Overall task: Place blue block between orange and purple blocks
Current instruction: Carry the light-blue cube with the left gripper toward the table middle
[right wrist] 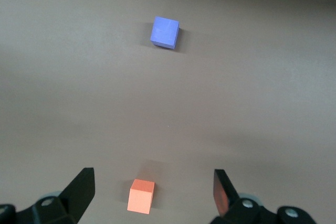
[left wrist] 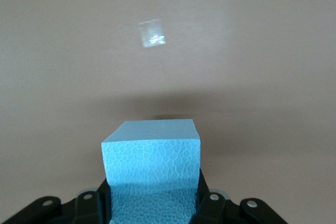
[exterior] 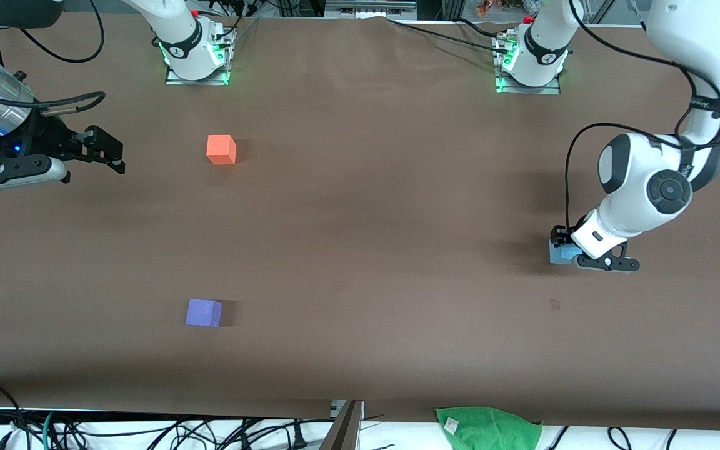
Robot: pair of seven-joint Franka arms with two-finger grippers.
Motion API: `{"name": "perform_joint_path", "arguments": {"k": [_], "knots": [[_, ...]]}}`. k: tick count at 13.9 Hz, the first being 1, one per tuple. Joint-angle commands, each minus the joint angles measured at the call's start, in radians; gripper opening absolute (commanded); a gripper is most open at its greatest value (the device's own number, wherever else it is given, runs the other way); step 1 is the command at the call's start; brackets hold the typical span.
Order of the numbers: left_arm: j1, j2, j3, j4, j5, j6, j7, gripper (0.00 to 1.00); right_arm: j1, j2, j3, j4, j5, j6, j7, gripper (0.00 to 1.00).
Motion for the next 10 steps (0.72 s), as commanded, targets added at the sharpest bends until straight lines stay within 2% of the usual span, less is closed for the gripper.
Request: {"name": "perform_joint_path", "arguments": {"k": [1,3,5,10], "knots": [[-0.048,0.006,-0.082,0.128,0.019,-0.151,-0.035,0.00,-0.006,-0.002,0.001,0.005,0.005,-0.003,-0.015,1.00],[-0.119,0.021,-0.126,0.203,0.008,-0.224,-0.096,0.02,-0.006,-0.002,0.001,0.005,0.005,-0.003,-0.016,1.00],[-0.244,0.064,-0.127,0.244,0.007,-0.225,-0.232,0.01,-0.006,-0.002,0.001,0.005,0.004,-0.003,-0.015,1.00],[-0.531,0.332,-0.122,0.493,0.013,-0.212,-0.585,0.00,-0.006,-0.002,0.001,0.005,0.004,-0.005,-0.016,1.00]]}}
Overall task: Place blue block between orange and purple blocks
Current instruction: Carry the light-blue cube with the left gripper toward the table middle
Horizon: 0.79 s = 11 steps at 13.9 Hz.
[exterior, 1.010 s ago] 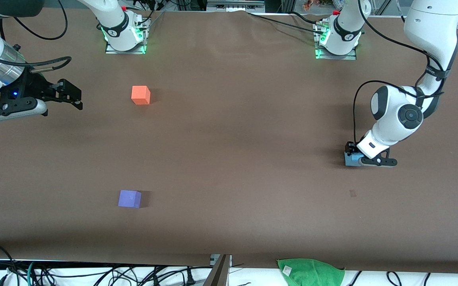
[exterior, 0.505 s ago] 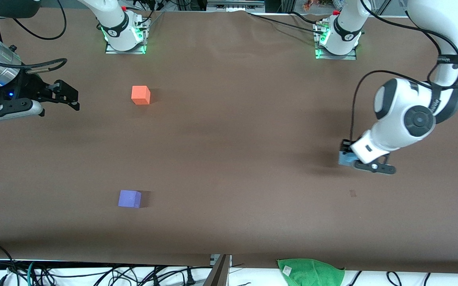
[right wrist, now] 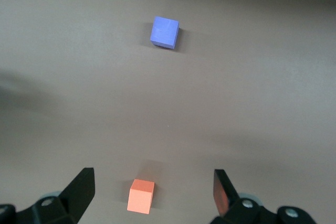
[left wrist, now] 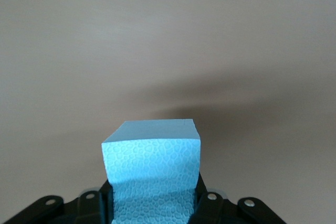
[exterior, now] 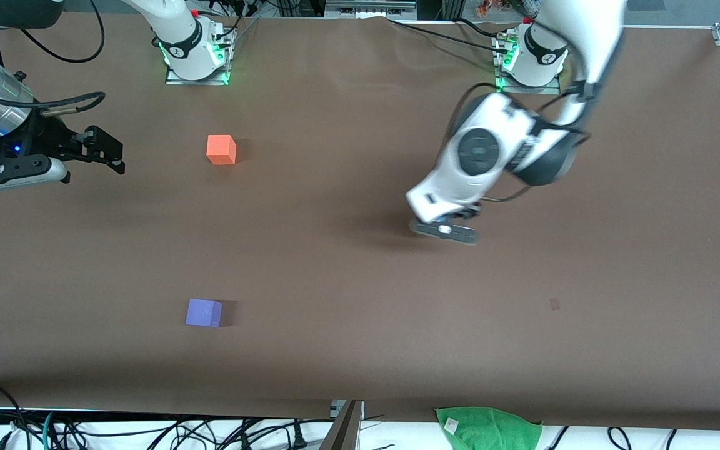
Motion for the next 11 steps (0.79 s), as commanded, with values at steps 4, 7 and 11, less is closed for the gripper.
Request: {"name": "perform_joint_path", "arguments": {"k": [4,7,11], "knots": [[-0.193,0.257,0.025,0.211,0.020,0.108,-0.200,0.00,-0.005,-0.002,0.001,0.005,0.002,-0.005,-0.016,1.00],[-0.204,0.306,0.031,0.208,0.029,0.178,-0.200,0.07,-0.005,-0.002,0.001,0.005,0.002,-0.005,-0.016,1.00],[-0.196,0.294,0.039,0.205,0.067,0.182,-0.201,1.00,-0.005,-0.001,0.001,0.005,0.002,-0.005,-0.016,1.00]]}}
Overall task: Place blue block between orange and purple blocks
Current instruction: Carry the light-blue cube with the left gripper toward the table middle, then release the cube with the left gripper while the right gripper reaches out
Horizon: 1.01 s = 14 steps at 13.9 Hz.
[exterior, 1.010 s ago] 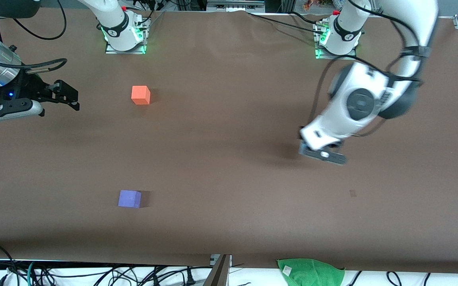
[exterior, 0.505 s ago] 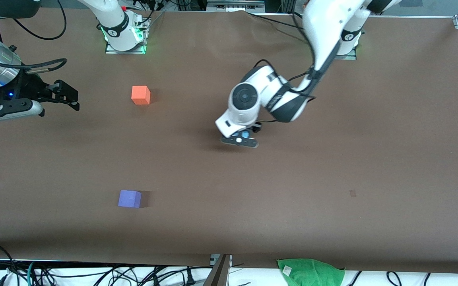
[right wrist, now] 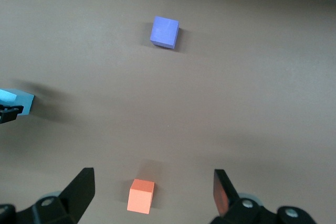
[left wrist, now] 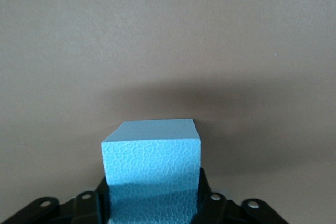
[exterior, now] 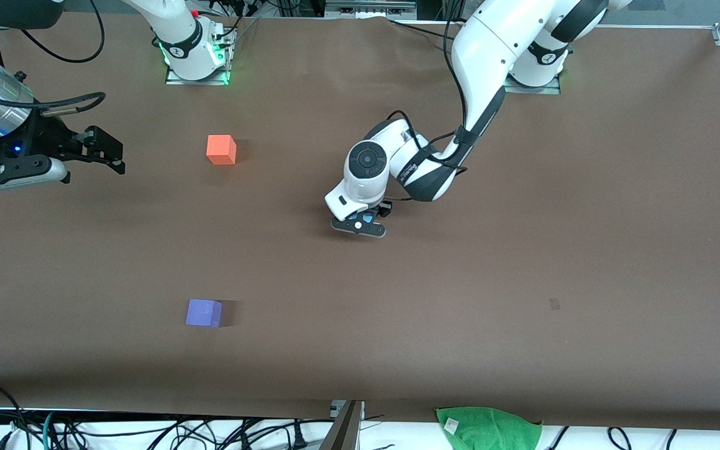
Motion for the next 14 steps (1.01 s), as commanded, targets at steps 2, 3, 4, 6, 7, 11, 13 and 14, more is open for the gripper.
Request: {"name": "perform_joint_path", "arguments": {"k": [2,3,4,6,7,11,13,14], "knots": [[0.005,-0.066,0.011,0.023,0.026,-0.111,-0.010,1.00,-0.005,-0.003,0.001,0.005,0.002,-0.005,-0.016,1.00],[0.034,-0.114,0.011,0.022,0.026,-0.193,0.006,1.00,-0.005,-0.001,0.000,0.005,0.002,-0.004,-0.016,1.00],[0.083,-0.160,0.001,0.025,0.020,-0.275,0.009,1.00,-0.005,-0.002,0.001,0.005,0.001,-0.004,-0.016,1.00],[0.137,-0.266,0.004,0.025,0.029,-0.401,0.013,1.00,-0.005,-0.001,0.000,0.005,0.001,-0.002,-0.014,1.00],[0.170,-0.307,0.004,0.025,0.029,-0.447,0.013,1.00,-0.007,0.002,0.001,0.005,0.002,-0.003,-0.013,1.00],[0.302,-0.429,0.008,0.031,0.029,-0.570,0.067,1.00,-0.001,0.063,0.003,0.008,0.002,-0.019,-0.020,1.00],[0.382,-0.461,0.008,0.037,0.028,-0.575,0.180,1.00,0.008,0.077,0.014,0.005,0.005,-0.019,-0.019,1.00],[0.423,-0.476,0.008,0.037,0.028,-0.576,0.238,1.00,0.019,0.094,0.023,0.001,0.005,-0.019,-0.014,1.00]]}}
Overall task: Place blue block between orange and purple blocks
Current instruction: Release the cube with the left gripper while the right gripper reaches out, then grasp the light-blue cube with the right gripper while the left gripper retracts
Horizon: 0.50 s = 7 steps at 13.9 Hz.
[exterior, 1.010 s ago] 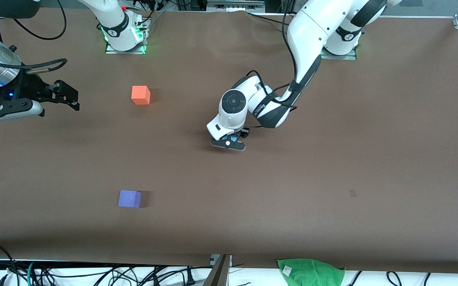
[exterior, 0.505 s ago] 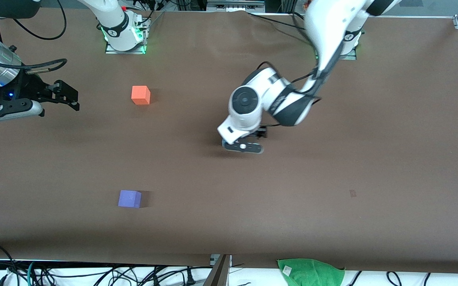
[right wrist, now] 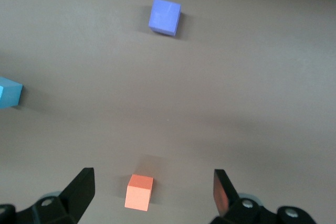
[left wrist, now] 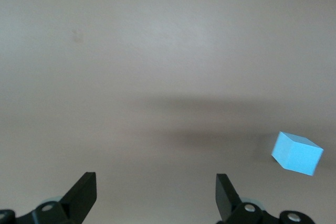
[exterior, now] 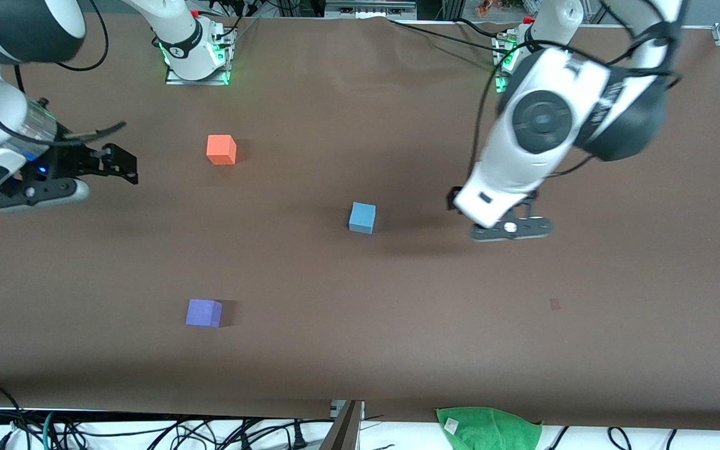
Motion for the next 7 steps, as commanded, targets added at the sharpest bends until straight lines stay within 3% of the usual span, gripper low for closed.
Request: {"name": "perform_joint_path", "arguments": {"k": [1,3,7], "knots": [[0.118,-0.061,-0.012,-0.025,0.012,-0.010,0.178,1.00,0.045,0.048,0.020,0.013,-0.004,-0.013,-0.007,1.00],[0.193,-0.089,-0.015,-0.023,0.006,-0.042,0.307,1.00,0.101,0.091,0.022,0.009,-0.054,-0.008,0.001,1.00],[0.265,-0.152,-0.009,-0.019,0.000,-0.128,0.433,1.00,0.190,0.200,0.026,0.024,-0.025,0.039,0.083,1.00]]}}
